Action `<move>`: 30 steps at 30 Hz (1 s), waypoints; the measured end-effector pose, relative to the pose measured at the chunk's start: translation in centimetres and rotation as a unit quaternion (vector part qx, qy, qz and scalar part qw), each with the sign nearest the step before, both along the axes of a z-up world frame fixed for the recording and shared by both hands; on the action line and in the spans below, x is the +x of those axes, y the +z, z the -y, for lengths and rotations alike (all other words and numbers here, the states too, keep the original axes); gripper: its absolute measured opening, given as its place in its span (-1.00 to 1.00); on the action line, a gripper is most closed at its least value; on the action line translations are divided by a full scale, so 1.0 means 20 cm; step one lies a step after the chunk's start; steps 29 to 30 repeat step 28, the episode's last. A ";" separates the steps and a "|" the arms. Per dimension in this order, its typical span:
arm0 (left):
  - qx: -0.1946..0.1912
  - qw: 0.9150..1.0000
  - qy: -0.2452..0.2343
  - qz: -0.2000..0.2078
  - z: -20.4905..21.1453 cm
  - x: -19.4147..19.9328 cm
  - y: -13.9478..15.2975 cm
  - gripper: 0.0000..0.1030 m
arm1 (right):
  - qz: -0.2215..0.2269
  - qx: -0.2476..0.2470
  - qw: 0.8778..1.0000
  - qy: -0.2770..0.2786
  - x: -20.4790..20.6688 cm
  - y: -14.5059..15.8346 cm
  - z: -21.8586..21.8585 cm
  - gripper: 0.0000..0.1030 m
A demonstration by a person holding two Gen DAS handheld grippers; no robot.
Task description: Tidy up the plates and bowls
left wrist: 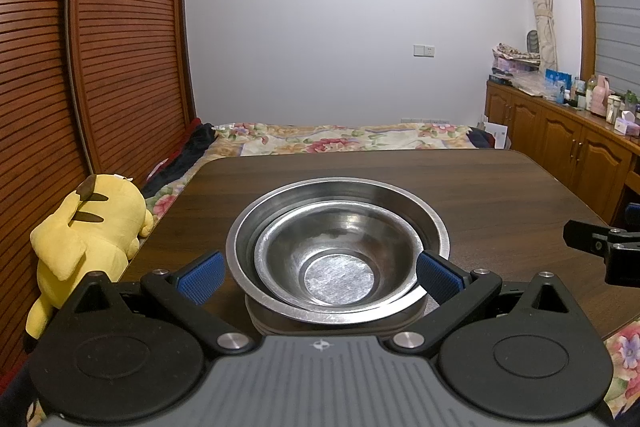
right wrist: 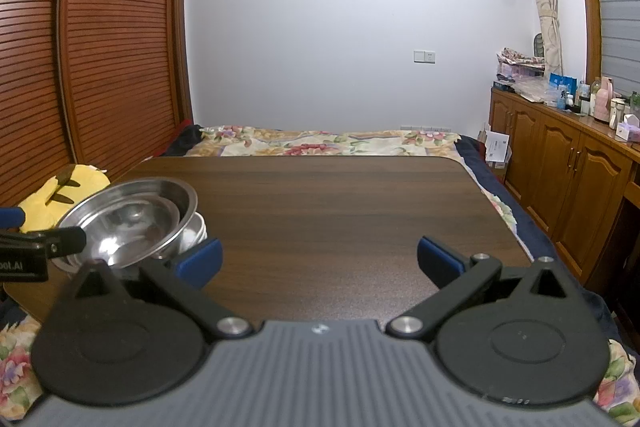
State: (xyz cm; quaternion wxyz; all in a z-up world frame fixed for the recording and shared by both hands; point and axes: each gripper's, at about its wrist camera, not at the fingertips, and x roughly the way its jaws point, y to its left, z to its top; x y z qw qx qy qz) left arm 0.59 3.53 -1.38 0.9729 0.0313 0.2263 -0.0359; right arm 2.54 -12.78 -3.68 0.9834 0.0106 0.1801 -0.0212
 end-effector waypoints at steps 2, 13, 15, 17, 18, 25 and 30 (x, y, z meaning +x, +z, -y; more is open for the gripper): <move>-0.001 1.000 0.000 0.000 0.00 0.00 0.00 1.00 | 0.000 0.000 1.000 0.001 0.00 0.00 0.00 1.00; 0.000 1.000 0.000 0.000 0.00 0.00 0.00 1.00 | 0.000 0.000 1.000 0.000 0.00 0.00 0.00 1.00; -0.001 1.000 0.000 0.000 0.00 0.00 0.00 1.00 | 0.000 -0.001 1.000 0.000 0.00 0.00 0.00 1.00; -0.001 1.000 0.000 0.000 0.00 0.00 0.00 1.00 | 0.000 -0.001 1.000 0.000 0.00 0.00 0.00 1.00; -0.001 1.000 0.000 0.000 0.00 0.00 0.00 1.00 | 0.000 -0.001 1.000 0.000 0.00 0.00 0.00 1.00; 0.000 1.000 -0.003 -0.001 0.02 -0.01 -0.01 1.00 | -0.001 0.000 1.000 0.001 0.00 0.00 0.00 1.00; 0.000 1.000 -0.003 -0.002 0.02 -0.01 -0.01 1.00 | -0.001 0.001 1.000 0.000 0.00 0.00 0.00 1.00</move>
